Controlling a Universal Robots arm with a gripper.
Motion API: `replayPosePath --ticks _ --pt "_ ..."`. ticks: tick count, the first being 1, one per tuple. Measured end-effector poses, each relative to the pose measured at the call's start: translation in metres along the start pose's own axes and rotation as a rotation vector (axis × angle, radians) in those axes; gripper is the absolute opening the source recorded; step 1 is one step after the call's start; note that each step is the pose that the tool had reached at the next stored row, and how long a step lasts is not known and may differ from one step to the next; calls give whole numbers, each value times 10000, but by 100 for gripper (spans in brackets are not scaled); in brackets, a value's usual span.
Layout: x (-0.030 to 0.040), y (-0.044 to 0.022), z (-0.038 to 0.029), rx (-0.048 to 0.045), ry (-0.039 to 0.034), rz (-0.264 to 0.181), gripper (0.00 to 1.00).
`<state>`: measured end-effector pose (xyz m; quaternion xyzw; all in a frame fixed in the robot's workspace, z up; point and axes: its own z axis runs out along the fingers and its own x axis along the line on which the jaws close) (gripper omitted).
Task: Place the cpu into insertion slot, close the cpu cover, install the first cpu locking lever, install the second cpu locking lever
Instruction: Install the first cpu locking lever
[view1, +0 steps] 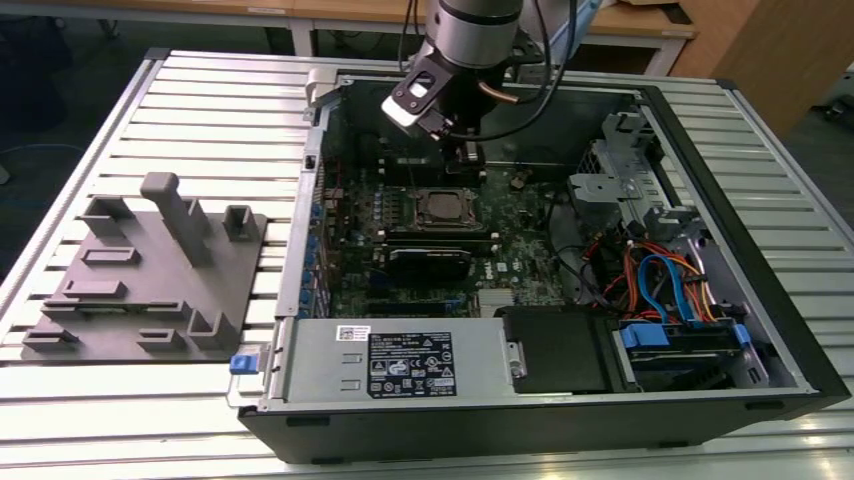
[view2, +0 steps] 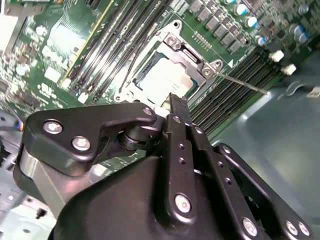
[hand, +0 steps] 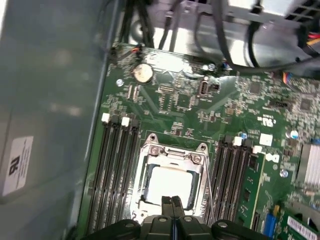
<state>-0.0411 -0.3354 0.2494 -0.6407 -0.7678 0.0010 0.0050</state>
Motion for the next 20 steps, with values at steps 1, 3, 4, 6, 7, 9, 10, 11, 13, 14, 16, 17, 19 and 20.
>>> replayPosePath --ticks 1,3,4,6,7,9,10,11,13,14,16,17,19,20 --pt "0 0 0 1 -1 -197 10" --pt "0 0 0 4 -5 -556 10" --pt "0 0 0 5 -6 -736 10" --pt "0 0 0 7 -8 -1107 10" --pt "0 0 0 8 -10 -1286 10" --pt "0 0 0 10 -13 -1646 10" --pt "0 0 0 11 -15 -1826 10" --pt "0 0 0 13 -16 -2006 10" --pt "0 0 0 15 -19 -2382 10" --pt "0 0 0 16 -21 -2561 10" --pt "0 0 0 18 -23 -2921 10" --pt "0 0 0 20 -25 -3101 10" --pt "0 0 0 22 -28 -3460 10" --pt "0 0 0 23 -29 -3652 10"
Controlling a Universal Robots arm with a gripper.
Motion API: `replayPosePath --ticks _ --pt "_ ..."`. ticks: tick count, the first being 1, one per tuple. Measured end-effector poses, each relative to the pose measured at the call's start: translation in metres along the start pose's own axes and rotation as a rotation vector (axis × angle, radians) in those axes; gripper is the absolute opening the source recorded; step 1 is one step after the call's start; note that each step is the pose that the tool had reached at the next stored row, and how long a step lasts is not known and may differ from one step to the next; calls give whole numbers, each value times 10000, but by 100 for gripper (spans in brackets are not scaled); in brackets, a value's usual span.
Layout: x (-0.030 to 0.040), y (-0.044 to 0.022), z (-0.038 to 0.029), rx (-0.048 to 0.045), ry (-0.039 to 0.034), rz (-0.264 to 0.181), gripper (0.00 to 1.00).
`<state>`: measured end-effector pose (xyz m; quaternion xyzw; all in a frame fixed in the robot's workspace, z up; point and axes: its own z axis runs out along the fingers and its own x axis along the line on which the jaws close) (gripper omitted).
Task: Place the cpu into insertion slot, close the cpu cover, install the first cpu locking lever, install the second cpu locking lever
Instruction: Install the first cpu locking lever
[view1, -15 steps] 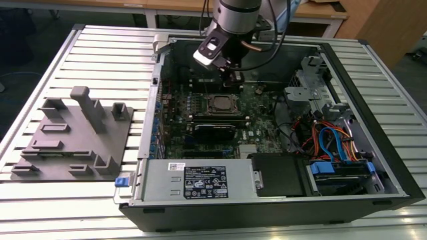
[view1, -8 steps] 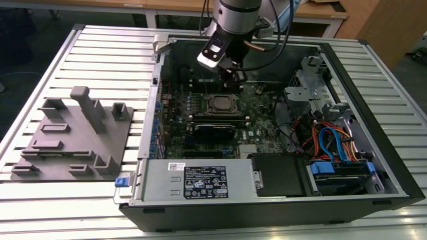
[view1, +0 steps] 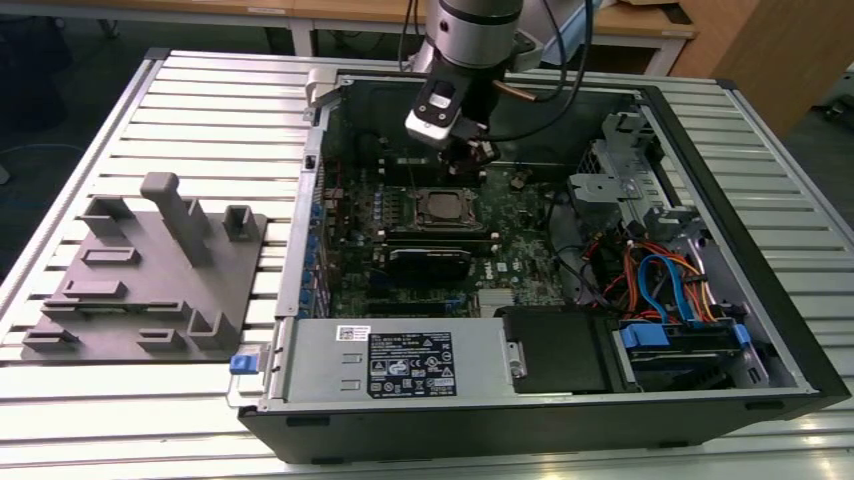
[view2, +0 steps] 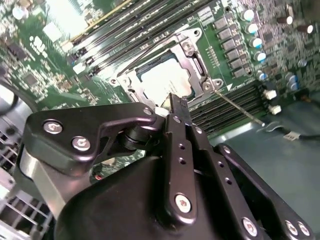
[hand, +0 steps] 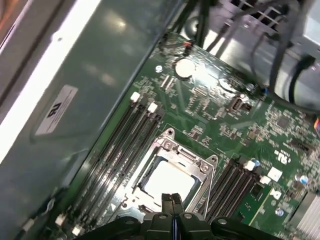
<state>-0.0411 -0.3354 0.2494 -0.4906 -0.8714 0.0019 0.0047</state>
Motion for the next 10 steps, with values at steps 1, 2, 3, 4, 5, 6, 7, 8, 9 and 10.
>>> replayPosePath --ticks 1,2,3,4,5,6,7,8,9,10 --pt "0 0 0 2 -2 -178 10" --pt "0 0 0 2 -3 -360 10" --pt "0 0 0 3 -4 -539 10" --pt "0 0 0 4 -6 -719 10" --pt "0 0 0 6 -7 -899 10" --pt "0 0 0 7 -9 -1094 10" --pt "0 0 0 9 -10 -1270 10" --pt "0 0 0 10 -12 -1449 10" --pt "0 0 0 11 -13 -1629 10" --pt "0 0 0 12 -15 -1808 10"
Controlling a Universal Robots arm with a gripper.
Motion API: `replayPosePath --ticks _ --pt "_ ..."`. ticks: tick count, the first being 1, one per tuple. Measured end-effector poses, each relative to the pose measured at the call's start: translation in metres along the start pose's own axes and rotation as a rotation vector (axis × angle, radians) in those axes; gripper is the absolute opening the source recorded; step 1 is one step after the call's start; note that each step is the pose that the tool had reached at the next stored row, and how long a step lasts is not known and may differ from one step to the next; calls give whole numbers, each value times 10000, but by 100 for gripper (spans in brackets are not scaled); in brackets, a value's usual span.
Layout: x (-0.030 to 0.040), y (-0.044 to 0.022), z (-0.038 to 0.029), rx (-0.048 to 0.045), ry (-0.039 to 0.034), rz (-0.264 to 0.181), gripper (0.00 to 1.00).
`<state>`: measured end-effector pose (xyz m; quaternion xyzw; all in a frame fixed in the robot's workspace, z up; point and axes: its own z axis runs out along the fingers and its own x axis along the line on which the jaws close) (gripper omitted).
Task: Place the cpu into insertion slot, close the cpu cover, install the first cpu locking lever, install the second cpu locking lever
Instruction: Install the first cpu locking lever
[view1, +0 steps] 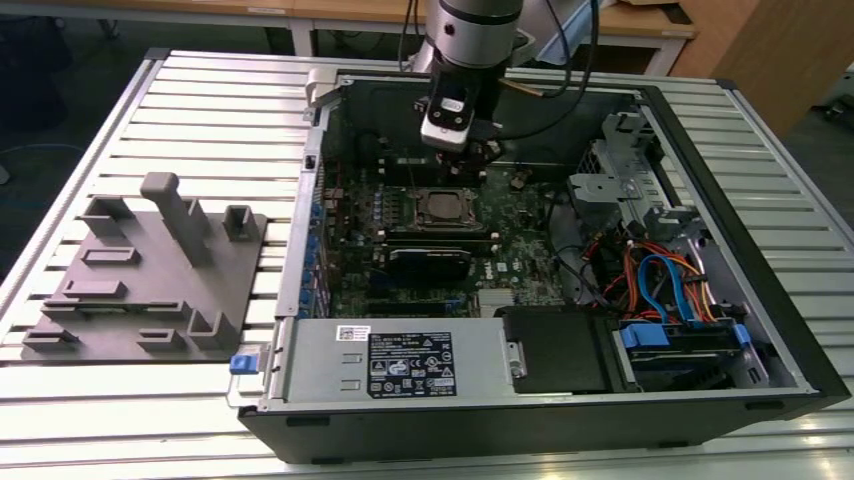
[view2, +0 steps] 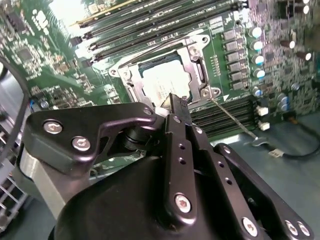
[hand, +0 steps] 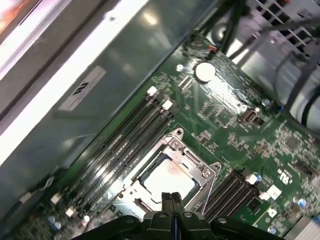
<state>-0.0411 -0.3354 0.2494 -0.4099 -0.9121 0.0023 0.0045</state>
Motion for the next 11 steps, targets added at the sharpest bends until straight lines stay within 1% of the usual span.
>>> replayPosePath --ticks 8,10,11 --pt "0 0 0 9 -11 -1459 10" --pt "0 0 0 11 -14 -1735 10" --pt "0 0 0 11 -14 -1790 10"
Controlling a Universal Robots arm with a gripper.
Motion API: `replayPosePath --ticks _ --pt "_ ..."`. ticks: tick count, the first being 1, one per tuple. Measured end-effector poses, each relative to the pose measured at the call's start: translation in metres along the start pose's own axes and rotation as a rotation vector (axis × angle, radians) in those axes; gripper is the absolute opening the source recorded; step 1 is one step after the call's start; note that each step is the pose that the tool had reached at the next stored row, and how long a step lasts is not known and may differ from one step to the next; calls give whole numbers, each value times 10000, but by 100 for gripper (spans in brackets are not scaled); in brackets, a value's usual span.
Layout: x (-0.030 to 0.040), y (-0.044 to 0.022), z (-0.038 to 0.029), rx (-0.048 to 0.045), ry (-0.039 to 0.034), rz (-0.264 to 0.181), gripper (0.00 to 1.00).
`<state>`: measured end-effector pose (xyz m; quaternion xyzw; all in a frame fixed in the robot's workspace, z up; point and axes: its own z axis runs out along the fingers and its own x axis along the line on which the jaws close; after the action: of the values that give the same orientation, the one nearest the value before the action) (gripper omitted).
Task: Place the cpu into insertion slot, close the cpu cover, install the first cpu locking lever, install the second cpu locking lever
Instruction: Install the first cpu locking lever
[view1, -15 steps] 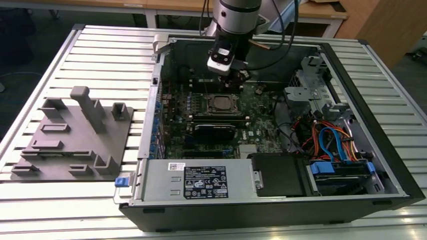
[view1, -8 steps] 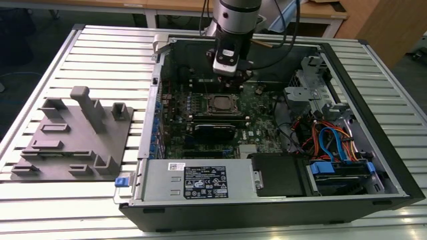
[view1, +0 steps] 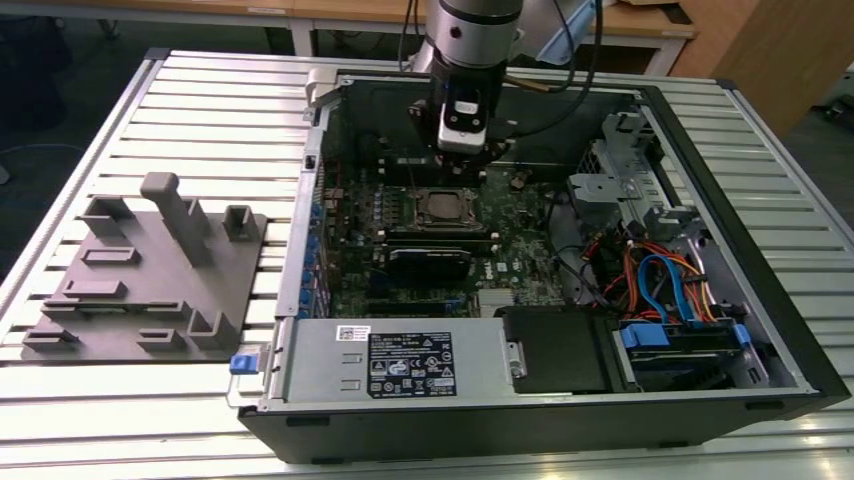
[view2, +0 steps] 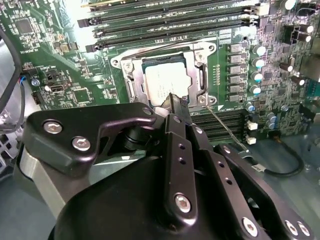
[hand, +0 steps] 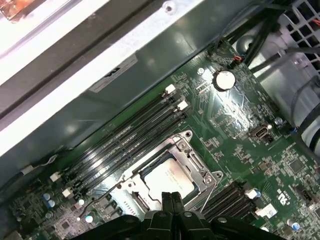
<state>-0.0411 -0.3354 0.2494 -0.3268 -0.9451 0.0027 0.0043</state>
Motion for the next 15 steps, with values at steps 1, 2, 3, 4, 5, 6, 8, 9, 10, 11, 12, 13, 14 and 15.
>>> replayPosePath --ticks 1,2,3,4,5,6,8,9,10,11,12,13,14,15 --pt "0 0 0 1 0 -17 10" --pt "0 0 0 0 0 -19 10" --pt "0 0 0 0 -1 -21 10" --pt "0 0 0 0 0 -23 10" --pt "0 0 0 0 -1 -24 10" --pt "0 0 0 0 0 -26 10" --pt "0 0 0 1 0 -29 10" --pt "0 0 0 1 -1 -31 10" --pt "0 0 0 0 0 -33 10" --pt "0 0 0 0 0 -49 10" --pt "0 0 0 1 -1 -101 10" --pt "0 0 0 1 -2 -197 10" --pt "0 0 0 2 -3 -329 10" --pt "0 0 0 3 -4 -500 10"
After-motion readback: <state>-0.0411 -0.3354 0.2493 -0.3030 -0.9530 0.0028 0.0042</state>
